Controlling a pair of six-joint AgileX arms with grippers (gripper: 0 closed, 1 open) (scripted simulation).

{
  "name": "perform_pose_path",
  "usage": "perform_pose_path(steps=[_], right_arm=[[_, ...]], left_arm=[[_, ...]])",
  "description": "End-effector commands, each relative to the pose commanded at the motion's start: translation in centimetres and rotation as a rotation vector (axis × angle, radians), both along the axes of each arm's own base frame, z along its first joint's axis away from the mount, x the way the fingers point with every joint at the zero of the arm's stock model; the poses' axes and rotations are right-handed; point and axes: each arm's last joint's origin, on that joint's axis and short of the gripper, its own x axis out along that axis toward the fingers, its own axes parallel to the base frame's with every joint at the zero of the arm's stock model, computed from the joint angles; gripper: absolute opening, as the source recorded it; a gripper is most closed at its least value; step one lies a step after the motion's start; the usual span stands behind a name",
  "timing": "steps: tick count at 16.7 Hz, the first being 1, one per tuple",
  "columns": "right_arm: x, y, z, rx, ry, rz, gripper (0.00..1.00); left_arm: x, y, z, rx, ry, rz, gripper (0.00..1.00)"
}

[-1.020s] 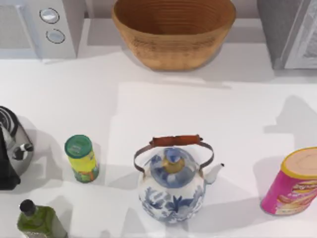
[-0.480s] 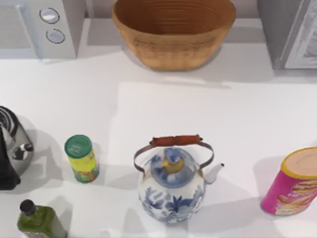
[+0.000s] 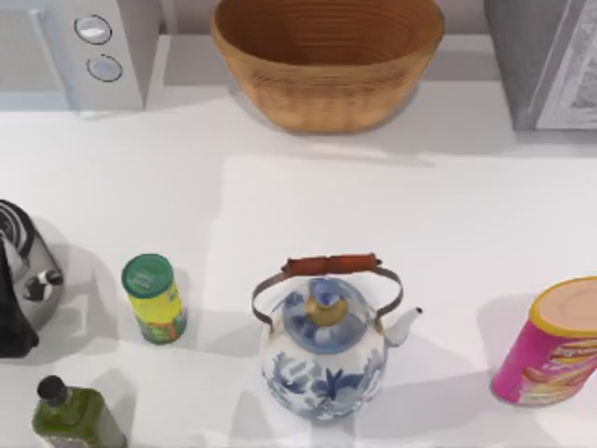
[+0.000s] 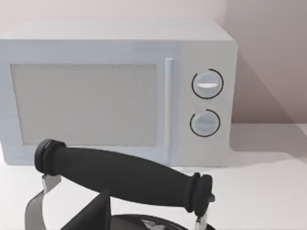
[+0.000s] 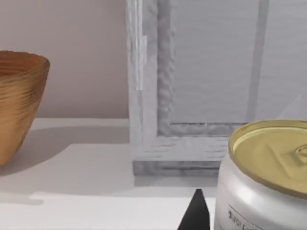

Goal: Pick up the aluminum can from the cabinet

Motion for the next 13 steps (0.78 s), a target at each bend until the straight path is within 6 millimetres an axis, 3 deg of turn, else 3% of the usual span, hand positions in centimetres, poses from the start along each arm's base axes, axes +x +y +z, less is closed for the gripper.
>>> perform_pose_path(steps=[3, 7, 10, 13], right_arm=[[0.1, 0.0, 0.4, 0.0, -0.01, 0.013, 0.0], [1.2, 0.1, 2.4, -0.004, -0.047, 0.085, 0.0], [3.3, 0.1, 4.1, -0.009, -0.066, 0.17, 0.0], [6.6, 0.1, 5.1, -0.016, -0.072, 0.276, 0.0]], left_arm=[[0.0, 0.0, 0.0, 0.0, 0.0, 0.0, 1.0], [0.0, 0.0, 0.0, 0.0, 0.0, 0.0, 1.0], [0.0, 0.0, 0.0, 0.0, 0.0, 0.0, 1.0], [0.0, 0.0, 0.0, 0.0, 0.0, 0.0, 1.0]])
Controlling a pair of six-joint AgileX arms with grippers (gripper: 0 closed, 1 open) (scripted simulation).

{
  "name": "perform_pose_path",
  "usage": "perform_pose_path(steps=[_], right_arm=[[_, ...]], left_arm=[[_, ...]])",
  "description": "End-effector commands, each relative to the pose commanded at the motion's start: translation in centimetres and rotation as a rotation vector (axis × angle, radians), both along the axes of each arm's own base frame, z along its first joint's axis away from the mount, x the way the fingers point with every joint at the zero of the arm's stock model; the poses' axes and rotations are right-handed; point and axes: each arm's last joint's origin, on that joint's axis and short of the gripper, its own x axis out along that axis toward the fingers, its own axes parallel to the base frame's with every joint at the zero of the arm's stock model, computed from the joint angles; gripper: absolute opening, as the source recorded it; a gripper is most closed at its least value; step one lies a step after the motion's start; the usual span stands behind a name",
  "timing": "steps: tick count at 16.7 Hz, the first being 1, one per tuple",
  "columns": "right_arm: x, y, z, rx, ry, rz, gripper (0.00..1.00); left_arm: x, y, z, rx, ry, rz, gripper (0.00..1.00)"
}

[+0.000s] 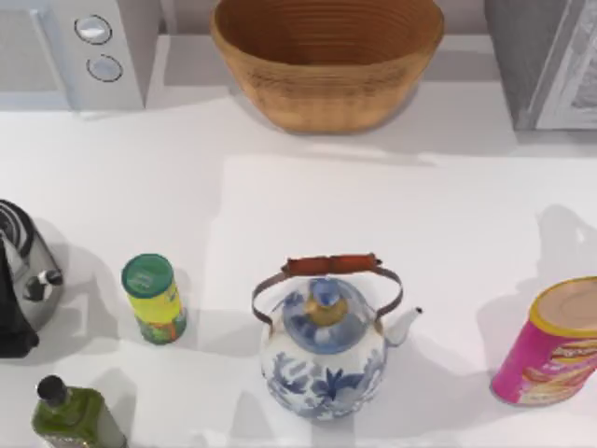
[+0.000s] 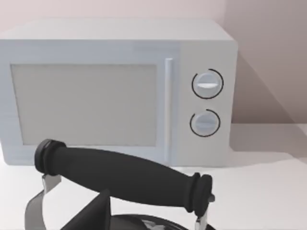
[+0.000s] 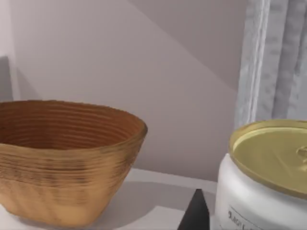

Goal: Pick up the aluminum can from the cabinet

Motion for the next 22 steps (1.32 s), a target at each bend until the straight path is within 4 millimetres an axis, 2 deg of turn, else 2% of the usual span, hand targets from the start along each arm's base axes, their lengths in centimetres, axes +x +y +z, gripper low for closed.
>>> perform_pose_path(steps=[2, 4, 7, 10, 13, 16, 18, 22], right_arm=[[2.8, -0.1, -0.2, -0.006, 0.004, 0.077, 0.0], [5.7, -0.3, -1.2, -0.01, 0.013, 0.156, 0.0], [9.6, -0.8, -4.3, -0.013, 0.031, 0.267, 0.0], [12.1, -1.4, -8.5, -0.012, 0.049, 0.363, 0.0], [13.2, -1.9, -12.5, -0.01, 0.061, 0.435, 0.0], [13.4, -2.3, -15.1, -0.009, 0.064, 0.477, 0.0], [13.4, -2.4, -15.9, -0.009, 0.064, 0.487, 0.0], [13.4, -2.5, -16.0, -0.008, 0.065, 0.488, 0.0]], left_arm=[[0.0, 0.0, 0.0, 0.0, 0.0, 0.0, 1.0], [0.0, 0.0, 0.0, 0.0, 0.0, 0.0, 1.0], [0.0, 0.0, 0.0, 0.0, 0.0, 0.0, 1.0], [0.0, 0.0, 0.0, 0.0, 0.0, 0.0, 1.0], [0.0, 0.0, 0.0, 0.0, 0.0, 0.0, 1.0], [0.0, 0.0, 0.0, 0.0, 0.0, 0.0, 1.0], [0.0, 0.0, 0.0, 0.0, 0.0, 0.0, 1.0], [0.0, 0.0, 0.0, 0.0, 0.0, 0.0, 1.0]])
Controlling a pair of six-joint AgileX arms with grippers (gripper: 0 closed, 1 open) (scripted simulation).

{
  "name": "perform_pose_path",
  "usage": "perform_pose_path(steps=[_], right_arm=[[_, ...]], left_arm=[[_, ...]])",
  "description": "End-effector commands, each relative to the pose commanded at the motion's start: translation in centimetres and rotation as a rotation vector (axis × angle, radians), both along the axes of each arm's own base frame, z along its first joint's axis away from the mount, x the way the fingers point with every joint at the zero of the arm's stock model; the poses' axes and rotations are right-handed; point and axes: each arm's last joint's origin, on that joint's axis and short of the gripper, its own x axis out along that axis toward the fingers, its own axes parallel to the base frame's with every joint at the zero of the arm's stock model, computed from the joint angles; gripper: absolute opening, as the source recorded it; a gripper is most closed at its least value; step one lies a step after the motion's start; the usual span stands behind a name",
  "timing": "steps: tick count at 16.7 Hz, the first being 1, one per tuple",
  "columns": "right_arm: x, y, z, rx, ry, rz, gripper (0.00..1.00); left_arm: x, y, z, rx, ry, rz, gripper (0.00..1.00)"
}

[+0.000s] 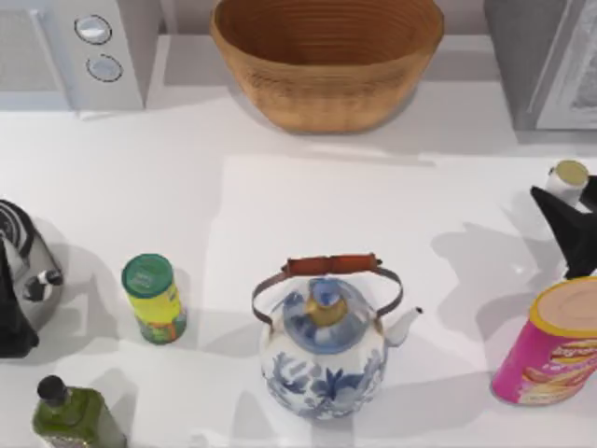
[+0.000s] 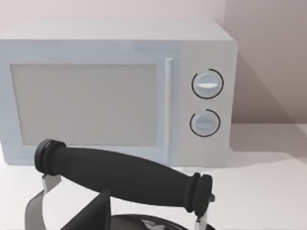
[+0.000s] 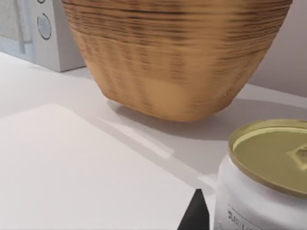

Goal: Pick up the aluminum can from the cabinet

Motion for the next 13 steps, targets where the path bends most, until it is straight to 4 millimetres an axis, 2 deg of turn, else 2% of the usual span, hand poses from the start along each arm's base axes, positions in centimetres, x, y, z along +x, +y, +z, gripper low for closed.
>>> perform_pose_path(steps=[2, 8, 10, 13], right_arm=[[0.0, 0.2, 0.0, 0.001, 0.003, 0.005, 0.0], [1.6, 1.0, 1.9, -0.025, -0.1, 0.002, 0.0], [1.9, 1.1, 1.6, -0.022, -0.092, -0.005, 0.0], [1.9, 1.5, 0.1, -0.007, -0.03, -0.004, 0.0]], left_arm=[[0.0, 0.0, 0.0, 0.0, 0.0, 0.0, 1.0], [0.0, 0.0, 0.0, 0.0, 0.0, 0.0, 1.0], [0.0, 0.0, 0.0, 0.0, 0.0, 0.0, 1.0], [0.0, 0.0, 0.0, 0.0, 0.0, 0.0, 1.0]])
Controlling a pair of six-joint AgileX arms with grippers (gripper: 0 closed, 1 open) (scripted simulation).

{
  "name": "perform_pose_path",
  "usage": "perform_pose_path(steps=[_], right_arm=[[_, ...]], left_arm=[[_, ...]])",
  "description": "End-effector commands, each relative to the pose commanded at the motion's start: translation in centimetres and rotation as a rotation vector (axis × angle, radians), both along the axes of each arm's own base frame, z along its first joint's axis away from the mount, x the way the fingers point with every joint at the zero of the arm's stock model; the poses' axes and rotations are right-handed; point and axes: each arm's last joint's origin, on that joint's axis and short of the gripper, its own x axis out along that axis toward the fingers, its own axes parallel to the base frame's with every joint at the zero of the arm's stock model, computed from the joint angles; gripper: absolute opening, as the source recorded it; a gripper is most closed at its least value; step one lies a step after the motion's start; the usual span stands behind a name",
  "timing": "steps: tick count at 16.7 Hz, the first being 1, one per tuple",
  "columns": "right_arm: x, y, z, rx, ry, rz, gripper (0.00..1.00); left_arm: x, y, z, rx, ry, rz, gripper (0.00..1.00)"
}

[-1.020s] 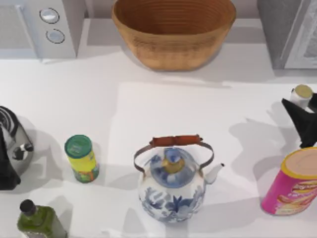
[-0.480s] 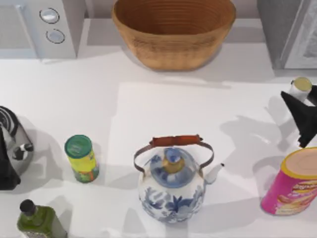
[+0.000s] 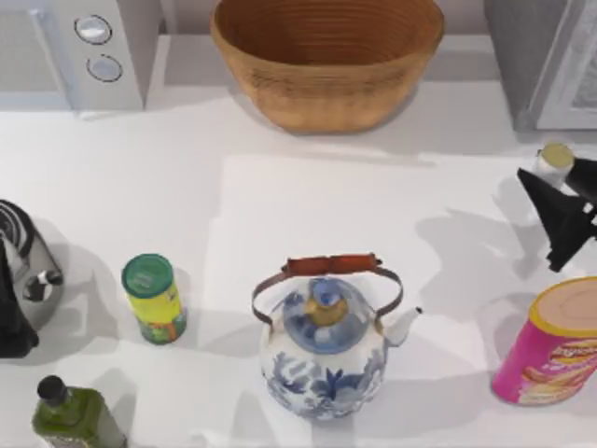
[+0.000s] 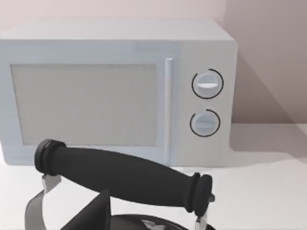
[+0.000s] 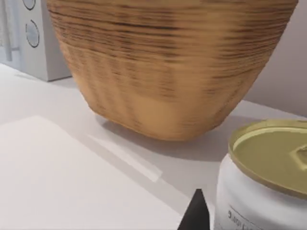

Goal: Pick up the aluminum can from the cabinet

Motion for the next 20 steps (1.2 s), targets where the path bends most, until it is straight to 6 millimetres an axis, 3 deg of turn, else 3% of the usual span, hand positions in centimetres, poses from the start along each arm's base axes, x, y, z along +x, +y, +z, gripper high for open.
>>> perform_pose_path(steps=[5, 18, 20], right_arm=[[-0.13, 0.17, -0.71, 0.007, 0.03, 0.004, 0.0], [-0.13, 0.17, -0.71, 0.007, 0.03, 0.004, 0.98], [-0.13, 0.17, -0.71, 0.007, 0.03, 0.004, 1.0]], left_arm=[[0.0, 0.0, 0.0, 0.0, 0.0, 0.0, 1.0], [0.0, 0.0, 0.0, 0.0, 0.0, 0.0, 1.0], [0.0, 0.0, 0.0, 0.0, 0.0, 0.0, 1.0]])
